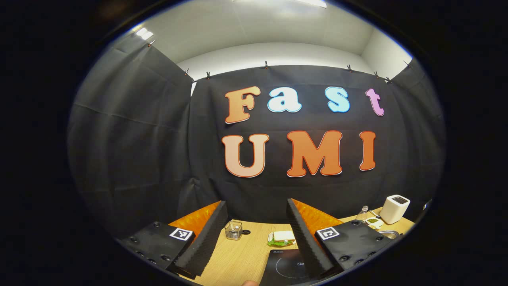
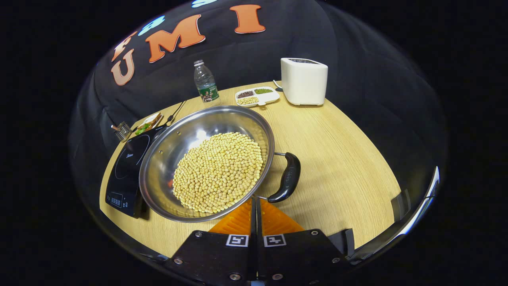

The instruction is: First push the handle of the pot to place it horizontally, then grasp the pot with both hands and set it on the induction cooktop.

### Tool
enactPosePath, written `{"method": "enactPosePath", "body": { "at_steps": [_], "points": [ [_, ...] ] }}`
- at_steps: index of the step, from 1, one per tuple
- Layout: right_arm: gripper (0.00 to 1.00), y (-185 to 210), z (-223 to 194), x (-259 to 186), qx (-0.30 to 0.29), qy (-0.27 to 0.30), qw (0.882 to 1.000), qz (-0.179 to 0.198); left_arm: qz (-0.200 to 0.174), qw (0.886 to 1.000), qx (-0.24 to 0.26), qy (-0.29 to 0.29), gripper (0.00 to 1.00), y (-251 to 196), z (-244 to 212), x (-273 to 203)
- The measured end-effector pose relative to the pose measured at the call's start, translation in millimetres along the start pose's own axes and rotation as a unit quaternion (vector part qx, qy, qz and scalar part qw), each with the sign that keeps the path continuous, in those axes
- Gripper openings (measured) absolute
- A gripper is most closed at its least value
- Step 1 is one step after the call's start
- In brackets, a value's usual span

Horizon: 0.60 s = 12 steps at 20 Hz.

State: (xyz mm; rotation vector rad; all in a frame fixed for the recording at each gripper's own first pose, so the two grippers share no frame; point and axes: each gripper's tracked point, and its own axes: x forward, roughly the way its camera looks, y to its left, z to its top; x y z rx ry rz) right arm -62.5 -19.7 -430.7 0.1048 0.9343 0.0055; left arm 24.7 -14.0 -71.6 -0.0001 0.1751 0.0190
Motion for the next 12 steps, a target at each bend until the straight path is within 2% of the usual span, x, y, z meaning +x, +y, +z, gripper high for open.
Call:
{"method": "enactPosePath", "body": {
  "at_steps": [12],
  "points": [
    [0.00,-24.3,24.8,30.2,0.029,0.004,0.999,-0.026,-0.008,1.000,0.010,0.013,0.98,-15.4,-14.8,14.7]
  ]
}}
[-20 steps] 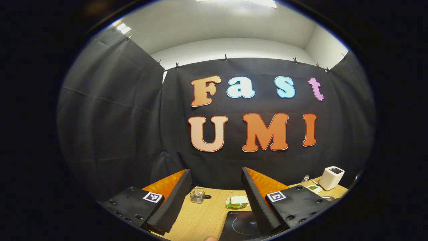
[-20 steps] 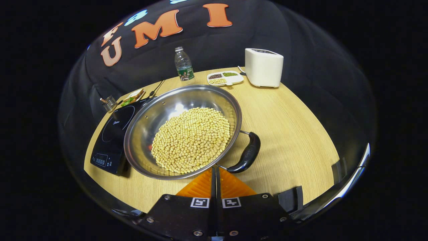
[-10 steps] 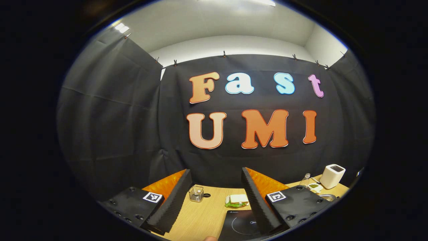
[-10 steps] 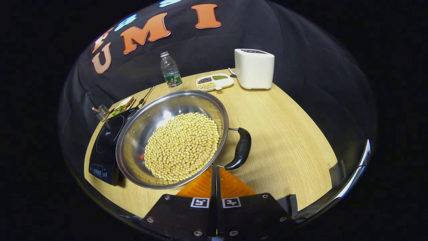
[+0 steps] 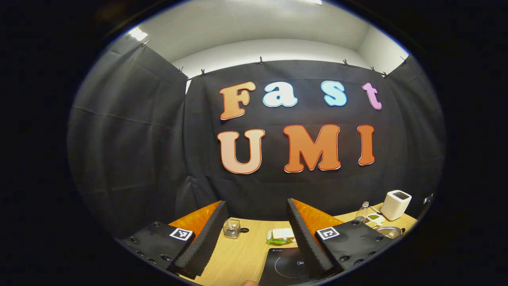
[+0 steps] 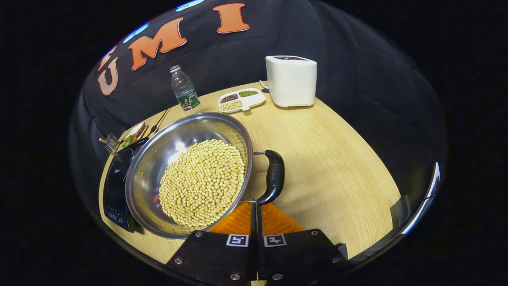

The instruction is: First push the handle of the pot to place it horizontally, then grasp the pot with both hands and set it on the induction cooktop.

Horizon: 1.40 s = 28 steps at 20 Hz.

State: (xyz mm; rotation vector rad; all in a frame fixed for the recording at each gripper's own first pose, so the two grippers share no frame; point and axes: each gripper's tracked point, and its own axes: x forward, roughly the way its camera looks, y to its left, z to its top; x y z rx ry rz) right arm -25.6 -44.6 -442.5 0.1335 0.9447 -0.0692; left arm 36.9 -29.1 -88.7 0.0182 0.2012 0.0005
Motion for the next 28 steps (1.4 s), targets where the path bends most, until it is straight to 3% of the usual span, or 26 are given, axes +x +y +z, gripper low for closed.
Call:
{"method": "enactPosePath", "body": {
  "at_steps": [28],
  "points": [
    [0.00,-17.3,49.8,36.9,0.017,-0.017,0.999,-0.036,-0.023,0.999,-0.007,0.049,0.98,-39.1,-65.3,21.0]
  ]
}}
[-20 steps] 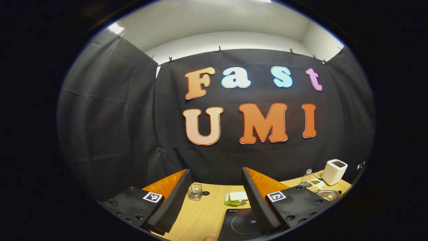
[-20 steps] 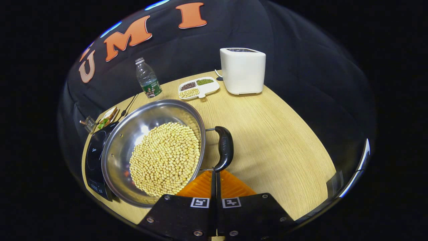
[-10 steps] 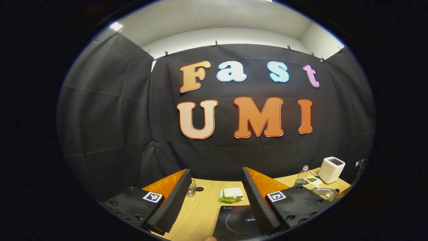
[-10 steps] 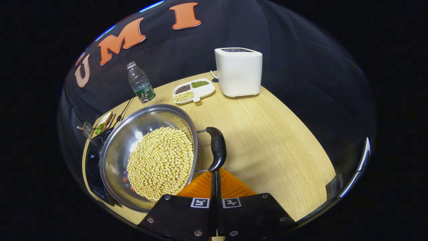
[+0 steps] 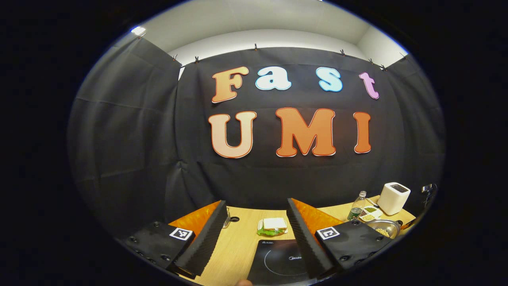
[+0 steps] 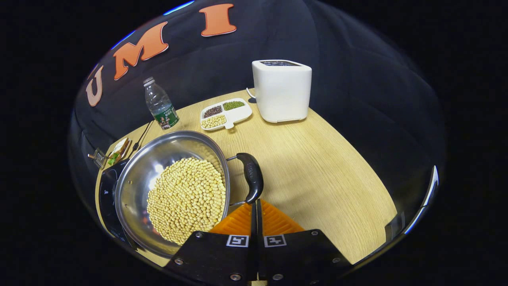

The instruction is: First push the handle of the pot to place it horizontally, then grasp the pot with both hands and set it on the induction cooktop.

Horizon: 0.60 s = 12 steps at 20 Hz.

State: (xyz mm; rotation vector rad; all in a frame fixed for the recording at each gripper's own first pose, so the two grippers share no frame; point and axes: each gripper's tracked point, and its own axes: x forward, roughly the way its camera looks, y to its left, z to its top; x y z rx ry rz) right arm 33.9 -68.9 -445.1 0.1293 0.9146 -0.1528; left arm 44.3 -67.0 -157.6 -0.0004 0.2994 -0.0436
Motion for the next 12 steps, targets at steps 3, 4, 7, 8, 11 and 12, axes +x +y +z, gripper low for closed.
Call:
{"method": "enactPosePath", "body": {
  "at_steps": [3,4,7,8,11,12],
  "points": [
    [0.00,0.3,3.6,1.0,0.001,-0.004,1.000,0.002,-0.012,1.000,-0.004,0.011,0.97,-14.3,-16.9,1.3],
    [0.00,0.2,3.0,0.1,0.001,-0.003,1.000,0.003,-0.015,1.000,-0.009,0.013,0.99,-20.1,-22.2,2.7],
    [0.00,-0.2,3.6,-5.8,0.000,-0.009,1.000,0.005,-0.030,0.999,-0.017,0.026,0.98,-42.6,-45.5,4.5],
    [0.00,-1.2,5.0,-9.4,-0.002,-0.016,1.000,0.005,-0.037,0.999,-0.018,0.033,0.98,-53.3,-56.3,6.3],
    [0.00,-3.1,16.7,-27.3,0.003,-0.046,0.999,0.012,-0.064,0.996,-0.023,0.053,0.99,-85.8,-85.0,6.3],
    [0.00,-3.0,19.1,-32.8,0.003,-0.054,0.998,0.015,-0.075,0.995,-0.025,0.060,0.99,-101.2,-96.1,4.1]
  ]
}}
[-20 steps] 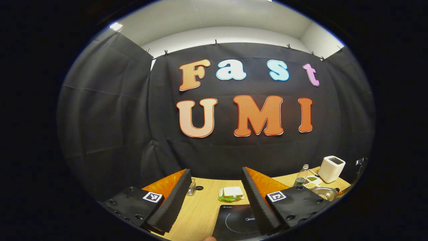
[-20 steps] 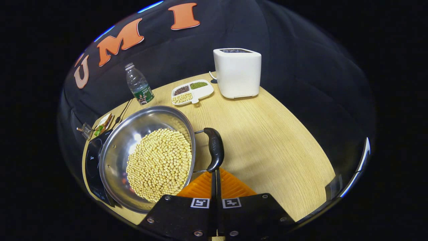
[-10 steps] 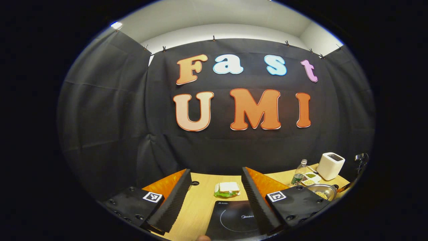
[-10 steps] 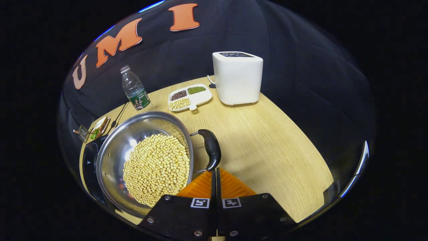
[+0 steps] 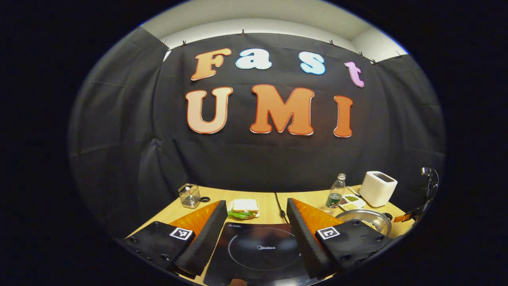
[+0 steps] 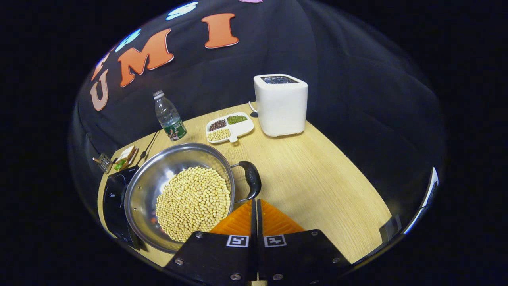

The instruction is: First push the handle of the pot to place it horizontally, then grasp the pot with both hands and set it on the induction cooktop.

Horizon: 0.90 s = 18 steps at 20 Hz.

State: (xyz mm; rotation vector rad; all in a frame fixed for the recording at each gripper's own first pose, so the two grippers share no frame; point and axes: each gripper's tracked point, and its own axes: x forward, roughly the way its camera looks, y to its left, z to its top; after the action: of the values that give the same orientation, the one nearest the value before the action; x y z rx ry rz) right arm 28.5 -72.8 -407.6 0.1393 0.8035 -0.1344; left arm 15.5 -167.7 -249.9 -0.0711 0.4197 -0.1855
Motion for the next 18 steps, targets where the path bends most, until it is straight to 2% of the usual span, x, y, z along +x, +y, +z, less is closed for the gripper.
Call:
{"method": "enactPosePath", "body": {
  "at_steps": [5,7,9,10,11,12,14,18],
  "points": [
    [0.07,14.9,8.0,-19.1,-0.017,-0.035,0.999,0.027,-0.047,0.999,-0.001,0.027,0.98,-68.1,-46.2,14.0],
    [0.24,20.4,12.1,-21.9,-0.031,-0.051,0.998,0.034,-0.068,0.997,-0.002,0.043,0.98,-96.5,-67.6,18.9],
    [0.47,23.6,14.2,-22.1,-0.048,-0.063,0.996,0.037,-0.087,0.994,-0.002,0.061,0.98,-121.2,-88.0,24.1],
    [0.54,24.1,15.3,-20.5,-0.053,-0.068,0.996,0.037,-0.092,0.993,0.001,0.070,0.98,-131.1,-97.7,28.0],
    [0.55,23.3,18.2,-18.7,-0.057,-0.073,0.995,0.035,-0.095,0.992,0.005,0.078,0.98,-138.8,-108.7,32.3],
    [0.67,22.5,20.8,-14.7,-0.061,-0.078,0.995,0.031,-0.096,0.991,0.008,0.087,0.98,-145.6,-118.9,36.7],
    [0.76,21.0,26.3,-3.8,-0.068,-0.086,0.994,0.026,-0.099,0.989,0.009,0.106,0.98,-157.9,-136.5,45.0],
    [0.85,22.3,24.8,18.4,-0.074,-0.070,0.994,0.030,-0.109,0.984,0.003,0.142,0.99,-179.4,-162.7,55.3]
  ]
}}
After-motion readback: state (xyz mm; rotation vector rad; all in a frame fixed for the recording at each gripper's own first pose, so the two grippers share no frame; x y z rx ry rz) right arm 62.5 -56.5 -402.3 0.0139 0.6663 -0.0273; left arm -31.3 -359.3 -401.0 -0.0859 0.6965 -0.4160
